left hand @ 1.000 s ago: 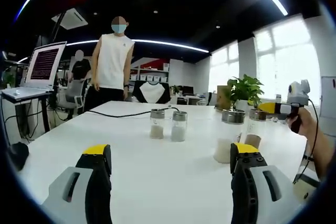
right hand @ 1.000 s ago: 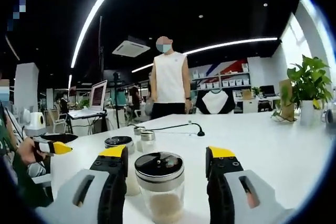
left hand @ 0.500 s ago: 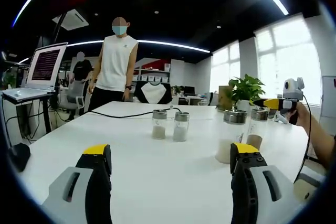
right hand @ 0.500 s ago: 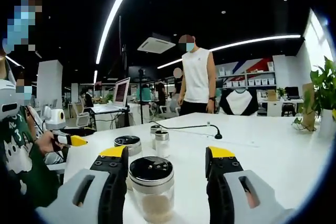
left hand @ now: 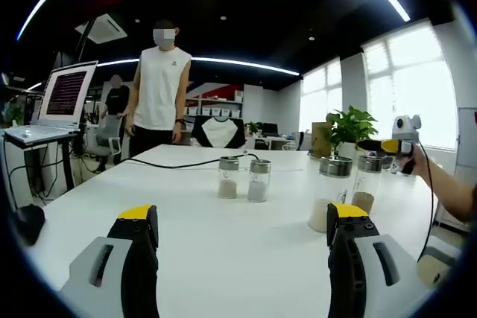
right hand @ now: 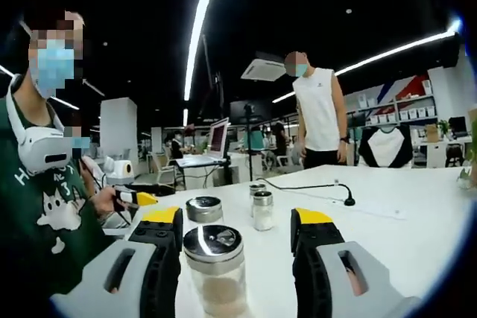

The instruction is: Rotate the seasoning bottle until the label or dispensing opening points toward the visible target arrow and the bottle remains upright within the marked orientation range

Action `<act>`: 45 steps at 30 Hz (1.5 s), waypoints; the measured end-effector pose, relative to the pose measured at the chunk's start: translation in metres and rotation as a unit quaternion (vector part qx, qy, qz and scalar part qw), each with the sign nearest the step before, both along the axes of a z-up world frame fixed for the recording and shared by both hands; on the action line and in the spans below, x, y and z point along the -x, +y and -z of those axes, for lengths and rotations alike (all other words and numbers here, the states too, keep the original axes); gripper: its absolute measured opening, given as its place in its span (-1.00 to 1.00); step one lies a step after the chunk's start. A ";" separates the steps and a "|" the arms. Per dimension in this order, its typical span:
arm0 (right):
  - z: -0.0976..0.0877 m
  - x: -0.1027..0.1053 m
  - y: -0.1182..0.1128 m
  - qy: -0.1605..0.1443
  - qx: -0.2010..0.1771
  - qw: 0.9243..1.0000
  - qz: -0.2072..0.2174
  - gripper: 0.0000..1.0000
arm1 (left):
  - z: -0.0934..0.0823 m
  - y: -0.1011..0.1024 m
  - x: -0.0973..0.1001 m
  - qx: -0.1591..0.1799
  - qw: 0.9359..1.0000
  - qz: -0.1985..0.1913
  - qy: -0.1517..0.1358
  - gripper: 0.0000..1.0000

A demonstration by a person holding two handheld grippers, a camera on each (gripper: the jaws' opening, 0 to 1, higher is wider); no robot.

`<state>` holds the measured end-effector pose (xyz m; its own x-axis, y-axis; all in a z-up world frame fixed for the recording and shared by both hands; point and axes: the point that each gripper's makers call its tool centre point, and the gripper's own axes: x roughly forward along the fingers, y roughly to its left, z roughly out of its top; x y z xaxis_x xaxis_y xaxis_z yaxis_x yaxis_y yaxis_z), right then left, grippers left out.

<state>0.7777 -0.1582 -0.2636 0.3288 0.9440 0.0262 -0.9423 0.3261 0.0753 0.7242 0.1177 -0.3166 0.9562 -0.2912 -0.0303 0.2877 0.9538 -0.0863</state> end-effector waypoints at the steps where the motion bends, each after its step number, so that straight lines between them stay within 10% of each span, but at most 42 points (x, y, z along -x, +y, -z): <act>1: 0.003 0.000 0.001 0.003 0.003 1.000 -0.007 0.17 | 0.000 0.000 0.000 0.000 1.000 0.000 0.000 0.98; 25: 0.032 0.016 0.019 0.019 0.046 0.996 -0.074 -0.24 | 0.000 -0.001 0.001 -0.008 1.000 0.006 -0.004 0.99; 45: 0.033 0.017 0.018 0.013 0.047 0.998 -0.038 -0.26 | -0.003 -0.006 0.003 -0.022 1.000 0.015 -0.012 0.99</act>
